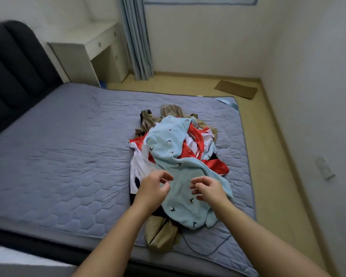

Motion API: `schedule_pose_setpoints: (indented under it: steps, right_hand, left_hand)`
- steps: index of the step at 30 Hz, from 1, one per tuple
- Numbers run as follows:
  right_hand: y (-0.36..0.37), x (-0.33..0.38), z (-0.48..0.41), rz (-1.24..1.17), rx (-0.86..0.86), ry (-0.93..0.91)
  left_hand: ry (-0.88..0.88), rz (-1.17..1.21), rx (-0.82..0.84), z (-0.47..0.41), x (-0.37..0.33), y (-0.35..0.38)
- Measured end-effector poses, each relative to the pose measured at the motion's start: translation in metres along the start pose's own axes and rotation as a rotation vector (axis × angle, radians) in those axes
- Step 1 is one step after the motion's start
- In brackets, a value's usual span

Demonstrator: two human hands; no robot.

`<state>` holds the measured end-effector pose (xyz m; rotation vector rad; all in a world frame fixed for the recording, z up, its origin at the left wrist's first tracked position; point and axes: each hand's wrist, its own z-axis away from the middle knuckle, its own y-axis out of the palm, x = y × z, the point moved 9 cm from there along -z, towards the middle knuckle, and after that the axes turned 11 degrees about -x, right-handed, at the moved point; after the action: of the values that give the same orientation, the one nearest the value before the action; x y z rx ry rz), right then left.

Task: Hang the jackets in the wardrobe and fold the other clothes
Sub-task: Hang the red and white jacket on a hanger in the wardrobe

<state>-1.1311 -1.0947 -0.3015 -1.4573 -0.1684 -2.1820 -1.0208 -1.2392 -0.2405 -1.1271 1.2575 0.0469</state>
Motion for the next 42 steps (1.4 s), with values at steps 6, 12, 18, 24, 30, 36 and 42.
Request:
schedule_pose_setpoints:
  steps: [6, 12, 18, 24, 30, 36, 42]
  right_hand:
    - [0.006, -0.029, -0.115, 0.178, -0.008, 0.000]
    - [0.004, -0.078, -0.211, 0.405, -0.058, -0.054]
    - [0.011, -0.160, -0.264, 0.616, -0.045, -0.031]
    - [0.021, -0.225, -0.286, 0.707, -0.017, 0.091]
    - [0.015, -0.232, -0.288, 0.727, -0.116, 0.105]
    - [0.023, -0.238, -0.301, 0.652, -0.122, 0.068]
    - [-0.004, -0.277, -0.281, 0.673, -0.135, 0.176]
  left_hand:
    - [0.006, -0.178, 0.065, -0.078, 0.055, 0.070]
    - [0.100, -0.460, 0.194, -0.135, 0.122, 0.151]
    - [0.422, -0.708, 0.321, -0.180, 0.155, 0.246]
    - [0.387, -1.030, 0.411, -0.202, 0.196, 0.284]
    - [0.614, -0.795, 0.383, -0.184, 0.184, 0.279]
    - [0.530, -1.035, 0.380, -0.210, 0.199, 0.301]
    - [0.487, -0.708, 0.300, -0.195, 0.180, 0.275]
